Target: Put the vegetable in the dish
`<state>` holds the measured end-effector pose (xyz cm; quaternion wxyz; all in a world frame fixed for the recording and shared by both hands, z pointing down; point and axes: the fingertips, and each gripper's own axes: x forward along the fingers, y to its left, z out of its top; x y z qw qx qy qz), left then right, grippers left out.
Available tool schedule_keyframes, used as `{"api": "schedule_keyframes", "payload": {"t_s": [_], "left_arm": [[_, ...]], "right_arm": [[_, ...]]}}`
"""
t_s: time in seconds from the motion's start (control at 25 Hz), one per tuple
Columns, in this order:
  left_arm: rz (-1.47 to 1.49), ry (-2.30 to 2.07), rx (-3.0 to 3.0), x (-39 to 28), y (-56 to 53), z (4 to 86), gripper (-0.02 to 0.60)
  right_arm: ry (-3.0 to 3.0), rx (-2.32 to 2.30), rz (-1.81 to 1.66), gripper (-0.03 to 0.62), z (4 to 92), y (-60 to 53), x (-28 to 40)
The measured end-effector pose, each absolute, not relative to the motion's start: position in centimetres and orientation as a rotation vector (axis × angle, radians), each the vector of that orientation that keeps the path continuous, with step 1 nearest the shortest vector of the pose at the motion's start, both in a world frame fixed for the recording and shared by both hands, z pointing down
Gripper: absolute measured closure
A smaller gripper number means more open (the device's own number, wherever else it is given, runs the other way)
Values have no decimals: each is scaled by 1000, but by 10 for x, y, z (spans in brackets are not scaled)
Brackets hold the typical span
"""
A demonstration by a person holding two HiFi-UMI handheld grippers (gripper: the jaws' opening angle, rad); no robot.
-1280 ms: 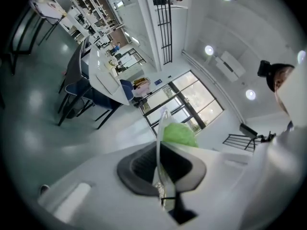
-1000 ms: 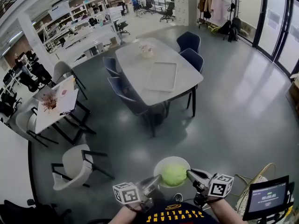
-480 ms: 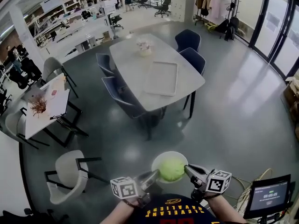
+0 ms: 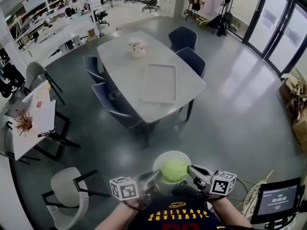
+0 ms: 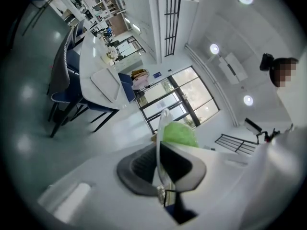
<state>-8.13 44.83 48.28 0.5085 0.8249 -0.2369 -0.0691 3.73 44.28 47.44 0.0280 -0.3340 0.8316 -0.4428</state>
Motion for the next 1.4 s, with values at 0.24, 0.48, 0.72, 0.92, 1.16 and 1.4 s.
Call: {"api": "schedule_keyframes", "payload": {"t_s": [0.24, 0.48, 0.72, 0.92, 1.16, 1.4], "left_arm": [[-159, -583, 1960, -81, 409, 486, 568], [-156, -661, 1936, -74, 362, 496, 568], [-171, -746, 1915, -28, 285, 497, 568], [-199, -796, 1913, 30, 221, 490, 568], [-247, -862, 1895, 79, 157, 485, 568], [-246, -898, 1850, 82, 104, 497, 568]], "right_arm": [[2553, -1029, -1397, 560, 479, 402, 38], [2575, -918, -1429, 560, 493, 348, 45], [2616, -831, -1438, 560, 496, 263, 90], [2660, -772, -1448, 560, 489, 194, 147], [2725, -707, -1434, 560, 483, 122, 194], [2734, -659, -1485, 560, 496, 65, 195]]}}
